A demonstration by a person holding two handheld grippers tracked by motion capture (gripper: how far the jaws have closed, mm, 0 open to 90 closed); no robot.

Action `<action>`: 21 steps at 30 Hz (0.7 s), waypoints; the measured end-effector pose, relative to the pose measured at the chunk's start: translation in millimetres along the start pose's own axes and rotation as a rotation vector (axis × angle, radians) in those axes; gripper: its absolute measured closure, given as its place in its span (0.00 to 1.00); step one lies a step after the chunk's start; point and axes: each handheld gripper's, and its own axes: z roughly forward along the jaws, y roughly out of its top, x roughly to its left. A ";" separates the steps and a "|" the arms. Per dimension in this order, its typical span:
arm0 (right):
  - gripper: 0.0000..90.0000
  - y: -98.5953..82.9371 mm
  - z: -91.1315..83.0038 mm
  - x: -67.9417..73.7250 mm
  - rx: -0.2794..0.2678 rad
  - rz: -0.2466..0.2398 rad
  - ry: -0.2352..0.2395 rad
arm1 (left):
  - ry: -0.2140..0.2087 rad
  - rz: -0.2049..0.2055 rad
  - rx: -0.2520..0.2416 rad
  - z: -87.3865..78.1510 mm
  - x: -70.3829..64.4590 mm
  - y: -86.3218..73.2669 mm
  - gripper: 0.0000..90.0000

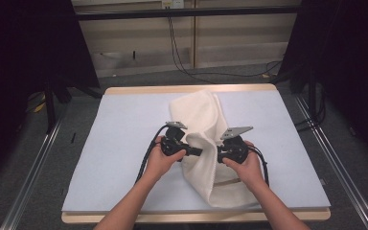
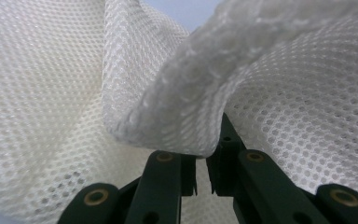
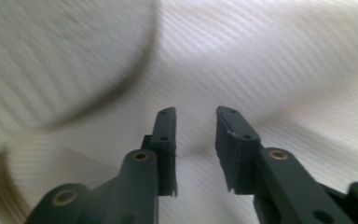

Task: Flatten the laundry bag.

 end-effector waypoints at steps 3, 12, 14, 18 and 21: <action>0.68 -4.9 -8.2 -8.2 0.011 0.020 -0.057 | 0.015 0.006 0.003 -6.4 -0.4 -1.9 0.93; 0.55 -15.9 -20.7 -27.6 0.045 0.085 -0.225 | 0.064 0.048 0.020 -19.6 -2.6 -7.1 0.93; 0.55 -17.6 -22.9 -33.4 0.046 0.087 -0.266 | 0.069 0.049 0.016 -23.0 -1.2 -9.3 0.93; 0.52 -19.2 -20.8 -38.1 0.082 0.099 -0.303 | 0.069 0.044 0.007 -26.9 0.6 -12.7 0.93; 0.50 -20.6 -13.6 -45.7 0.106 0.105 -0.312 | 0.085 0.051 0.021 -29.6 0.9 -12.4 0.93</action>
